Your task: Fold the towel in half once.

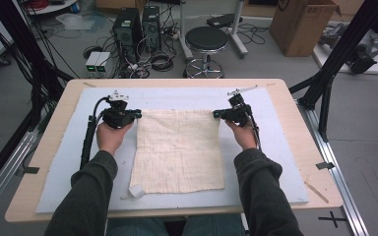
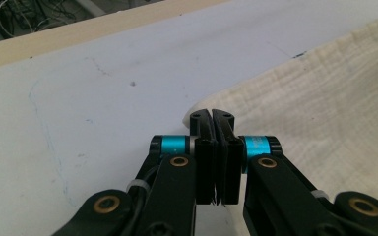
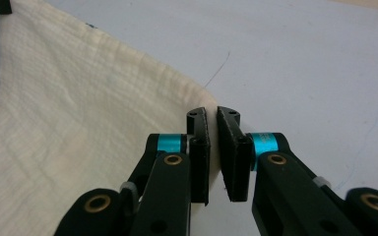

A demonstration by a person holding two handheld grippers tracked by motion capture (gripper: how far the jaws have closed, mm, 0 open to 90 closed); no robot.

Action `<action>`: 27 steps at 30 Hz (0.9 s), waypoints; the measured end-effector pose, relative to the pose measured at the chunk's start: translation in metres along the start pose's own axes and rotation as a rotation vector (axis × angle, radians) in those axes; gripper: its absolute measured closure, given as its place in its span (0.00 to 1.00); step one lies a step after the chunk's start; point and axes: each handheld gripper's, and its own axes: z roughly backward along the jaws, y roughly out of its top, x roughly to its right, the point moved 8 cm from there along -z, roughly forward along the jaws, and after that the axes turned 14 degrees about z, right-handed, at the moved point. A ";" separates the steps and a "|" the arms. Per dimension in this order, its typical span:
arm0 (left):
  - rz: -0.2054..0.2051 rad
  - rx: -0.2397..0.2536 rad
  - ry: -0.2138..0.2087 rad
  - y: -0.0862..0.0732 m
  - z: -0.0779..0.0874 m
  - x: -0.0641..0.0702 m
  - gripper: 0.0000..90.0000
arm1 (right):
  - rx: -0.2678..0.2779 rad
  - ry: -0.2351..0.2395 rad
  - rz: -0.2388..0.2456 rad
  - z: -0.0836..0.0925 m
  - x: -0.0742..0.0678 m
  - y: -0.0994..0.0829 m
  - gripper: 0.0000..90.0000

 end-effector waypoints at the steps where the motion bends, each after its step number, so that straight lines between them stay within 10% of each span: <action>1: -0.009 0.000 -0.001 0.000 0.001 0.002 0.97 | 0.005 0.005 -0.003 0.002 -0.001 0.000 0.93; 27: -0.014 0.036 -0.071 -0.024 0.032 0.012 0.97 | 0.072 0.100 0.042 0.031 -0.028 -0.012 0.93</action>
